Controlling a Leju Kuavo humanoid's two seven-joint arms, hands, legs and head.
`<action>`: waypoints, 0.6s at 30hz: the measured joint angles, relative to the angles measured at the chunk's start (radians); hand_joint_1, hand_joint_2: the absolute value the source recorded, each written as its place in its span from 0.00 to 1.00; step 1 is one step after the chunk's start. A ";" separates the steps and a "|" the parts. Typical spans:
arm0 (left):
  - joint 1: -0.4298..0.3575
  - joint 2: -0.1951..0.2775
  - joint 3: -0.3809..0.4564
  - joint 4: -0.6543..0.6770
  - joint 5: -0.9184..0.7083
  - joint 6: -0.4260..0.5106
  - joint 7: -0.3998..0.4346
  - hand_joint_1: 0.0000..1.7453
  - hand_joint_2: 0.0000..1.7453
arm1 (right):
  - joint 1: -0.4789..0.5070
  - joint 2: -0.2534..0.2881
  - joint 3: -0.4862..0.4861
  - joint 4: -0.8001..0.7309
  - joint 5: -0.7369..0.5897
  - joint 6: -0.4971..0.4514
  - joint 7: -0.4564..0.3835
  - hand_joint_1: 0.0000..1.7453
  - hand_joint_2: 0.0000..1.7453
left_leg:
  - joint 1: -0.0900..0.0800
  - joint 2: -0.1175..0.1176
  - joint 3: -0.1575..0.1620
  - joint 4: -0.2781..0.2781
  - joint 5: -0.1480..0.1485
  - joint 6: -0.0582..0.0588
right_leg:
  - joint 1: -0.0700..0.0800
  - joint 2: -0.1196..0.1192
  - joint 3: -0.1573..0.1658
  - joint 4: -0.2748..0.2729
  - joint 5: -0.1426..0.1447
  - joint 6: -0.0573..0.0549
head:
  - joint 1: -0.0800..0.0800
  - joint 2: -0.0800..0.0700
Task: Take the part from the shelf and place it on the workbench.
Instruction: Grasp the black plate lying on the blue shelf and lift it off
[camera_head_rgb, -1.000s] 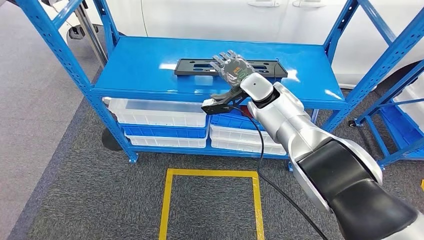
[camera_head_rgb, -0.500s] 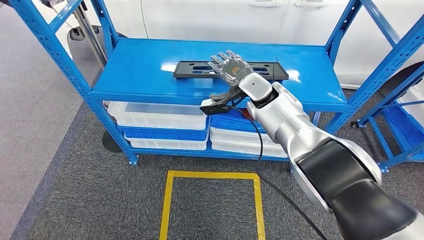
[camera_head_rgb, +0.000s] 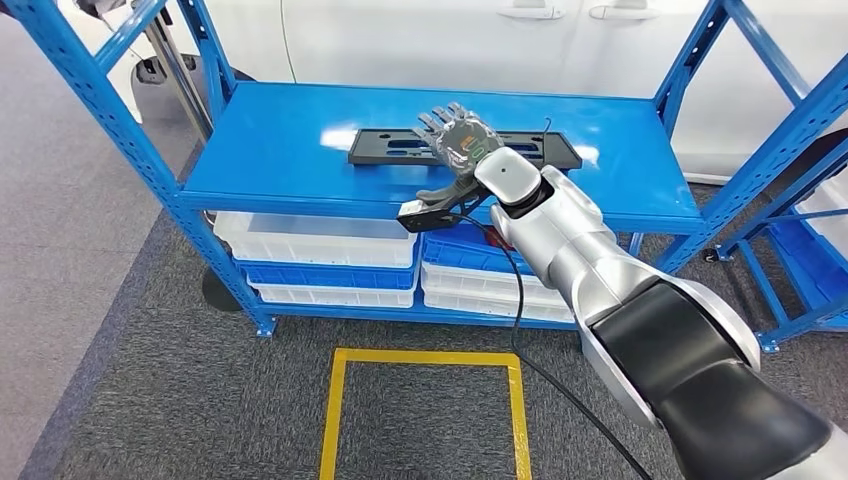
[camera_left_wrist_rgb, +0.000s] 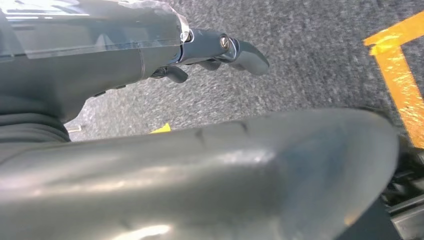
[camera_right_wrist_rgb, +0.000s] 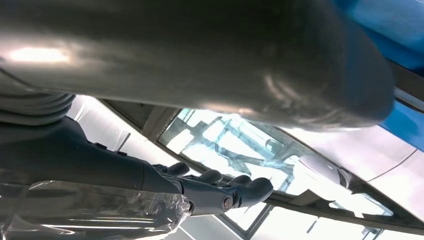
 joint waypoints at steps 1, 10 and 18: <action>0.000 0.000 0.000 0.000 0.000 0.000 0.000 0.00 0.00 | -0.001 0.000 0.000 0.000 0.000 0.000 0.000 0.00 0.00 | 0.001 0.000 0.003 -0.003 0.000 0.005 | -0.001 -0.001 -0.001 0.007 -0.007 0.005 | 0.000 0.000; 0.000 0.000 0.000 0.000 0.001 -0.001 -0.006 0.00 0.00 | 0.005 -0.007 0.001 0.009 -0.004 0.018 0.017 0.00 0.00 | 0.003 -0.002 0.027 -0.005 -0.018 0.018 | -0.013 -0.002 -0.106 0.150 -0.004 0.020 | 0.000 0.000; 0.000 0.000 -0.009 0.000 0.008 -0.003 -0.009 0.00 0.00 | 0.004 -0.055 -0.023 0.017 -0.061 0.032 0.071 0.00 0.00 | 0.000 0.001 0.015 0.038 -0.059 -0.017 | -0.012 -0.003 -0.030 -0.013 0.042 -0.016 | 0.000 0.000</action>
